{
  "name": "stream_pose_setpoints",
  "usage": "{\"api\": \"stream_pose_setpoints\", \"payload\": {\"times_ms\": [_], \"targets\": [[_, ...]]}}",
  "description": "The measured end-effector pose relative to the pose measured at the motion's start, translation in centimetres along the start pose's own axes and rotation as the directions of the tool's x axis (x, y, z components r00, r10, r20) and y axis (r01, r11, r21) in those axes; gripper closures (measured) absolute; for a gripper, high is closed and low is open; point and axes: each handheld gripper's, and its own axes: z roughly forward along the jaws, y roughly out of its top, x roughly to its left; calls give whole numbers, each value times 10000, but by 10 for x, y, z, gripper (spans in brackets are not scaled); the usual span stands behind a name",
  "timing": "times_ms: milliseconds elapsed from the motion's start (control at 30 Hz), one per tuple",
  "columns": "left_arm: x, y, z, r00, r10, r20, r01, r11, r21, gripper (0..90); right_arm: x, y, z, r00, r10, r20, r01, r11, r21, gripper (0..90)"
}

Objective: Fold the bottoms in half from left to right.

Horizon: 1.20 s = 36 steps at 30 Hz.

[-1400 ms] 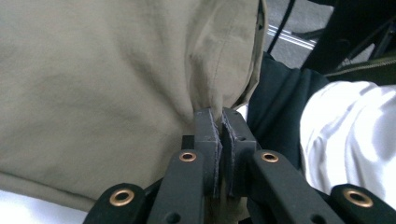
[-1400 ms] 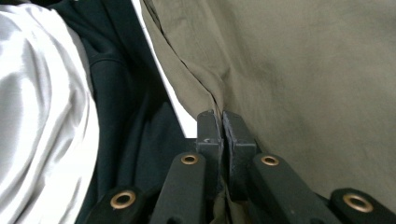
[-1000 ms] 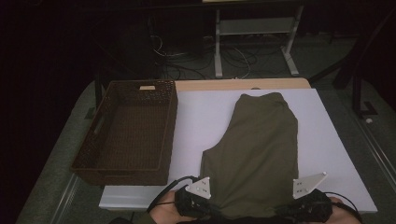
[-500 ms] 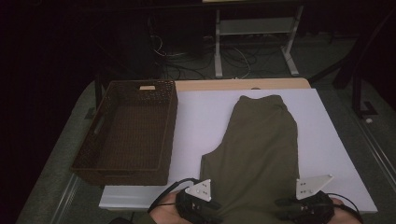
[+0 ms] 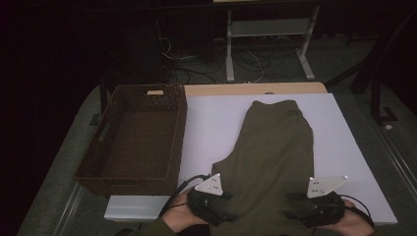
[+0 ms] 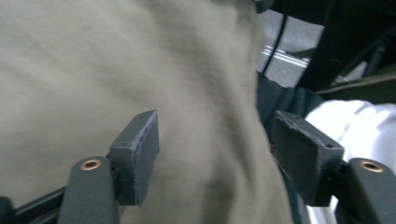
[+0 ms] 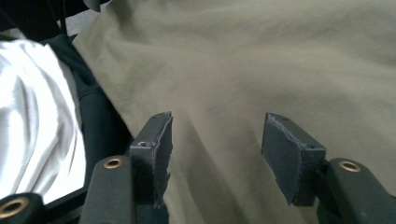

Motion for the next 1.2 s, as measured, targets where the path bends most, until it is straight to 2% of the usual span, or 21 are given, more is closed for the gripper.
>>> {"api": "stream_pose_setpoints", "payload": {"times_ms": [167,233,433,700,900,1200], "targets": [[10,3,6,9974,-167,-699,156,9997,-165,209,-8,2,4,9995,216,250,-211,9996,-173,398],[14,4,8,9961,-274,-839,254,9994,-244,190,-12,2,5,9986,423,332,-415,9989,-229,379],[23,8,9,9883,-466,-1450,384,9975,-586,133,-22,2,5,9924,844,896,-783,9945,-697,318],[38,11,12,9846,-686,-1608,583,9960,-677,57,-35,4,3,9791,1508,1367,-1324,9820,-1349,295],[39,8,11,9813,-784,-1758,656,9948,-778,0,-41,6,2,9700,1826,1603,-1576,9750,-1566,295],[41,1,2,9724,-941,-2135,778,9935,-835,0,-51,15,3,9603,2018,1929,-1667,9688,-1835,301]]}}
